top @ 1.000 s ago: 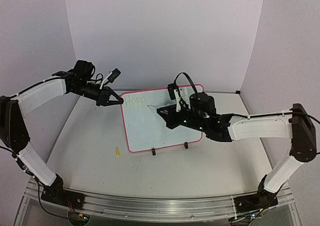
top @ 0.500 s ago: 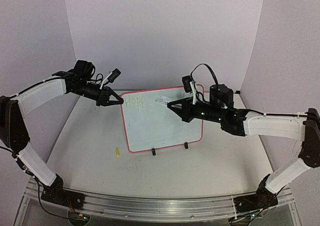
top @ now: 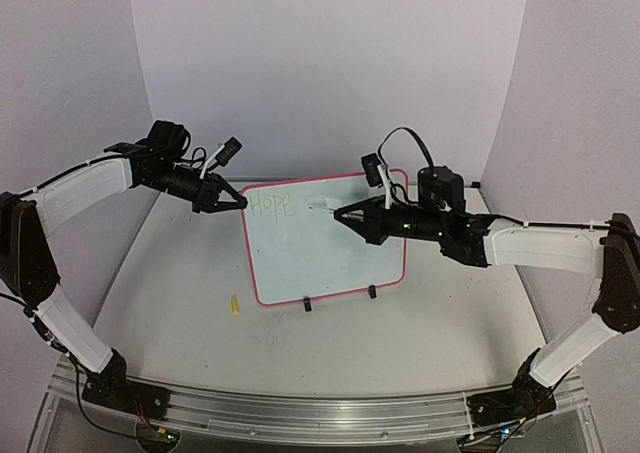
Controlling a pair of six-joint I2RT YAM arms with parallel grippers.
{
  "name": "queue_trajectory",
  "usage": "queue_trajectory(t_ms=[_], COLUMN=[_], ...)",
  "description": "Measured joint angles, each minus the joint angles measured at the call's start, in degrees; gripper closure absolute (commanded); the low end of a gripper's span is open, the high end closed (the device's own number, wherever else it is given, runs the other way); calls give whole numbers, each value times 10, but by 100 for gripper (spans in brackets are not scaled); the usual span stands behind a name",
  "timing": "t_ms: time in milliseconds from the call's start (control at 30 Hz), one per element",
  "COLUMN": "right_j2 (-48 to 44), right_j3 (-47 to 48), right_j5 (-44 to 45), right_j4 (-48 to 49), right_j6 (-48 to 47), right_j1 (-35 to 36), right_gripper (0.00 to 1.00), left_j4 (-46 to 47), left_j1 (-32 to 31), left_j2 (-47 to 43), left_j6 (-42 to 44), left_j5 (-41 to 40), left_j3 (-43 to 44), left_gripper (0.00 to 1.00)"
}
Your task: Write a sentence on the whiteboard
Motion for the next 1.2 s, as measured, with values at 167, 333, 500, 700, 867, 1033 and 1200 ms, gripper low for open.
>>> queue_trajectory(t_ms=[167, 333, 500, 700, 867, 1033, 1200], right_j2=[19, 31, 39, 43, 43, 43, 40], right_j3=[16, 25, 30, 36, 39, 39, 39], right_j5=[10, 20, 32, 45, 56, 66, 75], right_j4=[-5, -10, -18, -26, -28, -27, -23], right_j6=[-3, -4, -5, -6, -9, -11, -12], right_j1=[0, 0, 0, 0, 3, 5, 7], right_gripper=[100, 100, 100, 100, 100, 100, 100], left_j4=[0, 0, 0, 0, 0, 1, 1], left_j1=[0, 0, -1, -1, -1, -1, -1], left_j2=[0, 0, 0, 0, 0, 0, 0], left_j6=[0, 0, 1, 0, 0, -1, -2], left_j5=[0, 0, 0, -1, -2, -4, -5], left_j3=[0, 0, 0, 0, 0, 0, 0], left_gripper=[100, 100, 100, 100, 100, 100, 100])
